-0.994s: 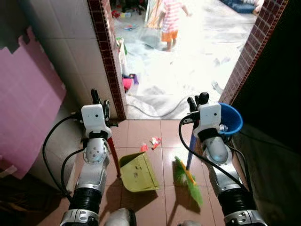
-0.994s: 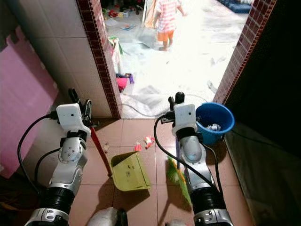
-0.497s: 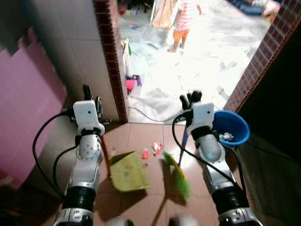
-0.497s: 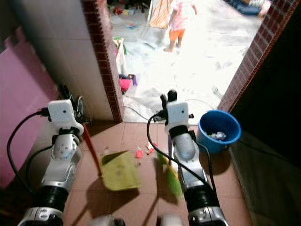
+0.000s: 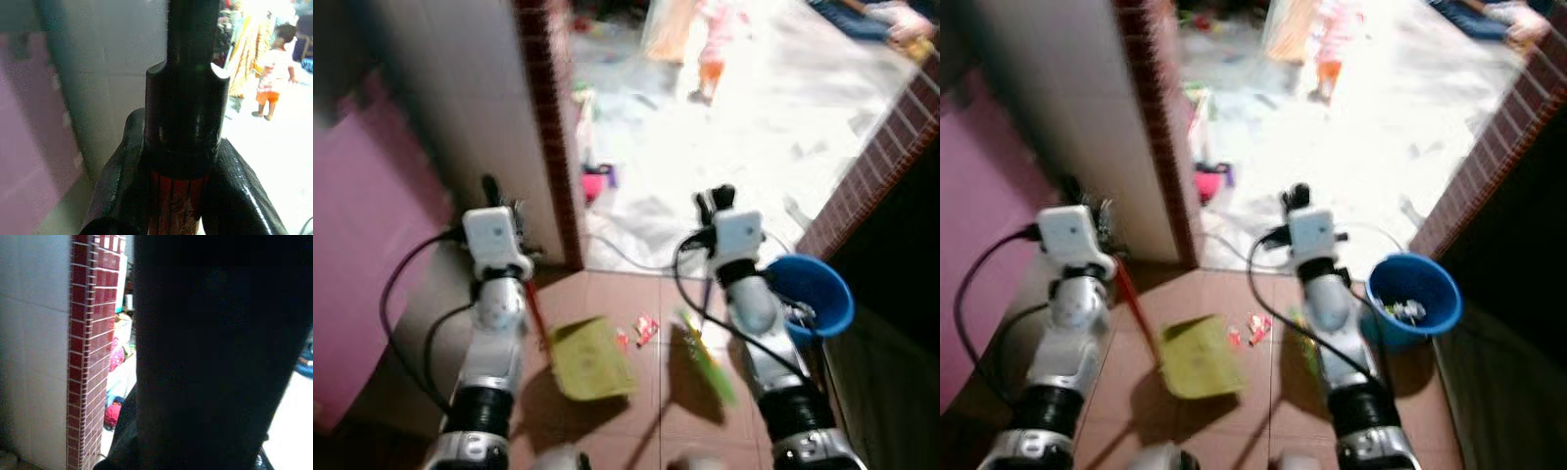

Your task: Sweep floor

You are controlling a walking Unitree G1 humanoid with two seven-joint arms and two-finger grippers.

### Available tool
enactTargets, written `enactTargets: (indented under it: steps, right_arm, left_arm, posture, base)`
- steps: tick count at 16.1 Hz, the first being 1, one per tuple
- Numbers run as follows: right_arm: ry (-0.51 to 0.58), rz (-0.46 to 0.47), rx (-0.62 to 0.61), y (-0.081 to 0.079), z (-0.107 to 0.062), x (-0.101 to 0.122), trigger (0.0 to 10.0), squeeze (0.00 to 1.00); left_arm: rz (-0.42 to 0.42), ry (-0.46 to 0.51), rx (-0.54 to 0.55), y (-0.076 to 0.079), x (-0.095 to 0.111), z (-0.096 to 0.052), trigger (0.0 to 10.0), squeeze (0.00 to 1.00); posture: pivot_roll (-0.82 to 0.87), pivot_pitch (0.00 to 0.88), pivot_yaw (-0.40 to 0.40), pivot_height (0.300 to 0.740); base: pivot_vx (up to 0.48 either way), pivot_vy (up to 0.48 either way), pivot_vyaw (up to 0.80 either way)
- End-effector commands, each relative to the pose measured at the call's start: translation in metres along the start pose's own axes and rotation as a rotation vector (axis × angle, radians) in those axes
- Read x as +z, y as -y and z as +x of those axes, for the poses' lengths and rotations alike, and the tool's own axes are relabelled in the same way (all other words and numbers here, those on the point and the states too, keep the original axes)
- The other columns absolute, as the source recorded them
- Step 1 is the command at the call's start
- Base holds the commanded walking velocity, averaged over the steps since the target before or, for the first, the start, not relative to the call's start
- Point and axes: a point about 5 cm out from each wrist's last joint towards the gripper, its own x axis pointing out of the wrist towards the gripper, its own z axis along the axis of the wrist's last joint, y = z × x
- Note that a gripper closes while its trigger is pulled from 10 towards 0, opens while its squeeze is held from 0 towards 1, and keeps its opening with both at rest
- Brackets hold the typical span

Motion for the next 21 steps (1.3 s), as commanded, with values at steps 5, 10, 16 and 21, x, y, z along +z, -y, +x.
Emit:
enactTargets:
  steps: [5,10,16,21]
  right_arm:
    - [0.063,-0.029,-0.013,0.007,0.004,0.012,10.0,0.00]
    - [0.058,-0.033,-0.009,0.008,0.004,0.010,10.0,0.00]
    - [0.054,-0.033,0.005,0.005,0.003,0.009,10.0,0.00]
    - [0.050,-0.030,0.022,0.004,0.004,0.007,10.0,0.00]
  left_arm:
    - [0.007,0.080,-0.012,0.006,0.017,0.005,10.0,0.00]
    - [0.017,0.080,-0.006,0.007,0.018,0.006,10.0,0.00]
    - [0.126,0.039,-0.012,0.001,0.007,0.006,10.0,0.00]
    - [0.189,-0.005,-0.001,-0.003,-0.010,0.001,10.0,0.00]
  posture:
    - [-0.07,0.000,0.043,0.740]
    - [-0.07,0.000,0.044,0.740]
    - [-0.07,0.000,0.044,0.740]
    - [-0.07,0.000,0.038,0.740]
  base:
    - [0.472,0.000,0.00]
    - [0.471,0.000,0.00]
    - [0.000,0.000,0.00]
    - [0.000,0.000,0.00]
